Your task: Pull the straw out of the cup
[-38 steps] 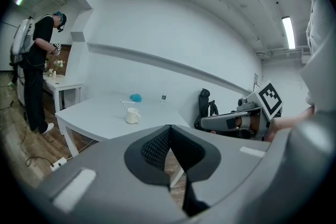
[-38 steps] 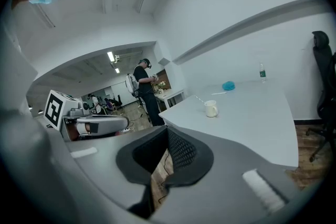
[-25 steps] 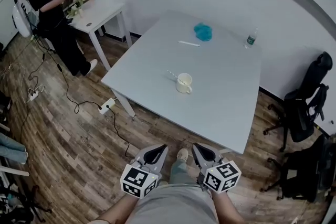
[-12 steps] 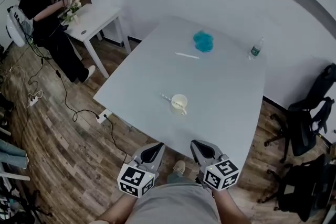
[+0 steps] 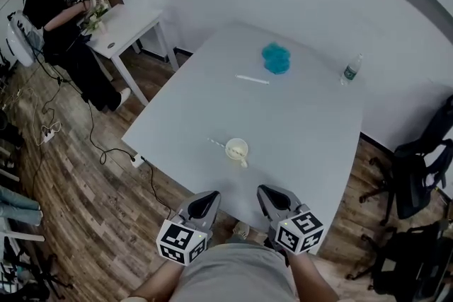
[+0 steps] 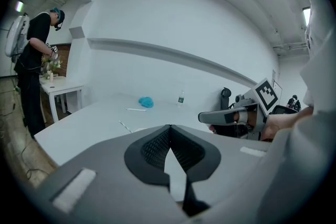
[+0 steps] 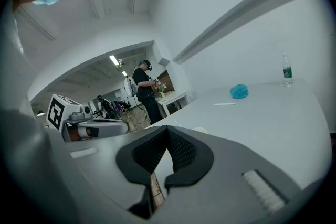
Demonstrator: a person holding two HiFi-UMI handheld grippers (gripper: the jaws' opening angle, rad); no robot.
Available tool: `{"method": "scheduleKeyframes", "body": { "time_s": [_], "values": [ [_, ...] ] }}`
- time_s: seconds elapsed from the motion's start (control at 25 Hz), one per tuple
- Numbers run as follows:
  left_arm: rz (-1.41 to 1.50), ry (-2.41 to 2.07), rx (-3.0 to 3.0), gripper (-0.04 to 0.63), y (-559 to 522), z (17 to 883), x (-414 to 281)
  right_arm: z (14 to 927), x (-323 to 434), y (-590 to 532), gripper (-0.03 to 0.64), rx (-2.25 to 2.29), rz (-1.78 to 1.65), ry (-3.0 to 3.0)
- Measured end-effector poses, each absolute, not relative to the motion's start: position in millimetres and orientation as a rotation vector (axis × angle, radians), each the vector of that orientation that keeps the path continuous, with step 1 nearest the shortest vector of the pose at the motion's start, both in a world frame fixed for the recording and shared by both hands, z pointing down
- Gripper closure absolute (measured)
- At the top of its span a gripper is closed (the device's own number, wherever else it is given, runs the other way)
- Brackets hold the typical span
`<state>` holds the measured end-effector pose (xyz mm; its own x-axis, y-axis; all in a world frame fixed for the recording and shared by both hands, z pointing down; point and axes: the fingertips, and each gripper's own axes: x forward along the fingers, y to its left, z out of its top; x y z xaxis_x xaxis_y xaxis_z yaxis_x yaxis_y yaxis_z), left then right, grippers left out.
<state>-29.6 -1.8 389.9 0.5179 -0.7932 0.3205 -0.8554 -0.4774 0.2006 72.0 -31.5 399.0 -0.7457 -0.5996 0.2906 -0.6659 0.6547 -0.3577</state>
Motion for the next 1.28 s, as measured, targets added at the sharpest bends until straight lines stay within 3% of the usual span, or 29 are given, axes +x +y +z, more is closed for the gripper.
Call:
{"method": "scheduleKeyframes", "body": {
  "time_s": [1.28],
  "values": [
    [0.368,-1.186,2.437,0.575,-85,432,-55,421,44,-96,0.611,1.133,0.716,-2.608]
  ]
}}
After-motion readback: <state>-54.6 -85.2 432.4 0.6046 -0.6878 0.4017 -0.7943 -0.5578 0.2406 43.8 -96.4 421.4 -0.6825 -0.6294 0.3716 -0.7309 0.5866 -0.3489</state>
